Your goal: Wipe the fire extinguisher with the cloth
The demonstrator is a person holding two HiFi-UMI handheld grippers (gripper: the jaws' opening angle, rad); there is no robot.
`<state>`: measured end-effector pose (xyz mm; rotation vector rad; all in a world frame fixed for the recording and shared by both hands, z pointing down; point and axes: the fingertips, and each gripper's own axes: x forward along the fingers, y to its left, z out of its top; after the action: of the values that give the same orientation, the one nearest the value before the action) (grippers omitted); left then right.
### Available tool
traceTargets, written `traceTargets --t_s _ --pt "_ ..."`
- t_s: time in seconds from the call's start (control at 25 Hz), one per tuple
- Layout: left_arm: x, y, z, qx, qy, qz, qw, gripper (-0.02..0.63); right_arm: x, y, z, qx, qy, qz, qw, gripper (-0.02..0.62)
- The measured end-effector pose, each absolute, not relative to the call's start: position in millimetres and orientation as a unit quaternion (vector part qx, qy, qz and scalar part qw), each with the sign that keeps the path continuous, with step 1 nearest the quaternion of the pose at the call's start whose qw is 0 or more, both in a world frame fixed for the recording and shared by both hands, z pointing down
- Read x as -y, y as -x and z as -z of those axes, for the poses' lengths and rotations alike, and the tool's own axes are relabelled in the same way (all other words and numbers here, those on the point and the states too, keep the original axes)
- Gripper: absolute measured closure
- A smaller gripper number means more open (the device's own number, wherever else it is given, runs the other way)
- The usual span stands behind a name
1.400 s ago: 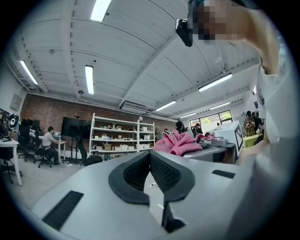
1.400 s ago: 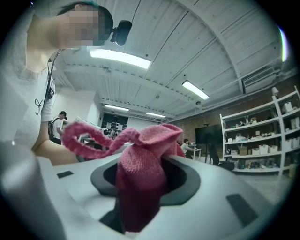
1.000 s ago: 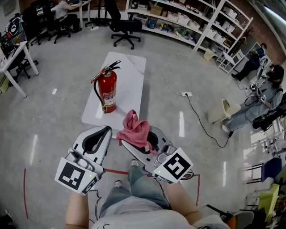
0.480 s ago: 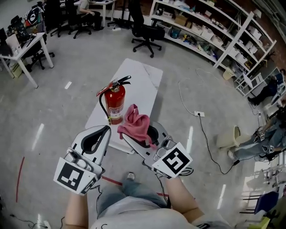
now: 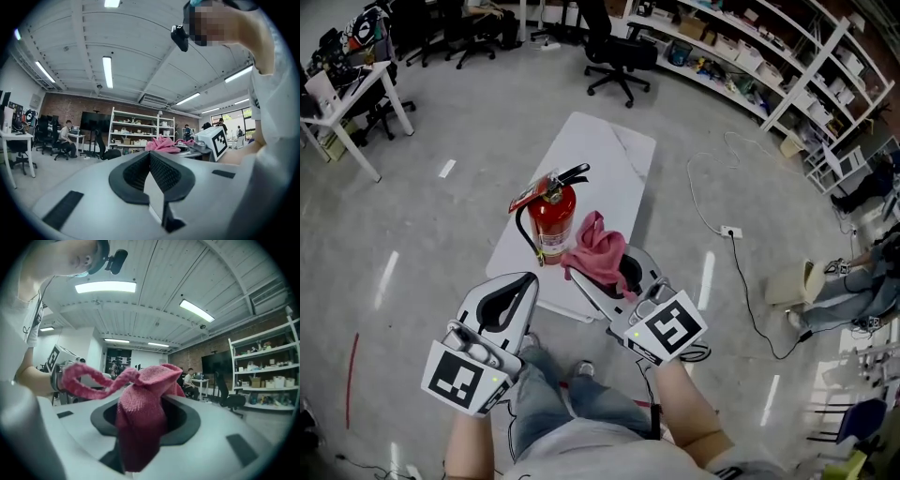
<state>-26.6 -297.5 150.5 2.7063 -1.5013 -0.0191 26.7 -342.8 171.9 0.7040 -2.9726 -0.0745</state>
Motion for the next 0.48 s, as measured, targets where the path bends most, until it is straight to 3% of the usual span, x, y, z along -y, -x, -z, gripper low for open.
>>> traceTargets --t_s 0.48 --pt "383.4 87.9 -189.7 0.349 -0.935 -0.022 0.056 0.597 429.9 40.6 -222.2 0.935 -0.345 -0.024 0.08 0.417"
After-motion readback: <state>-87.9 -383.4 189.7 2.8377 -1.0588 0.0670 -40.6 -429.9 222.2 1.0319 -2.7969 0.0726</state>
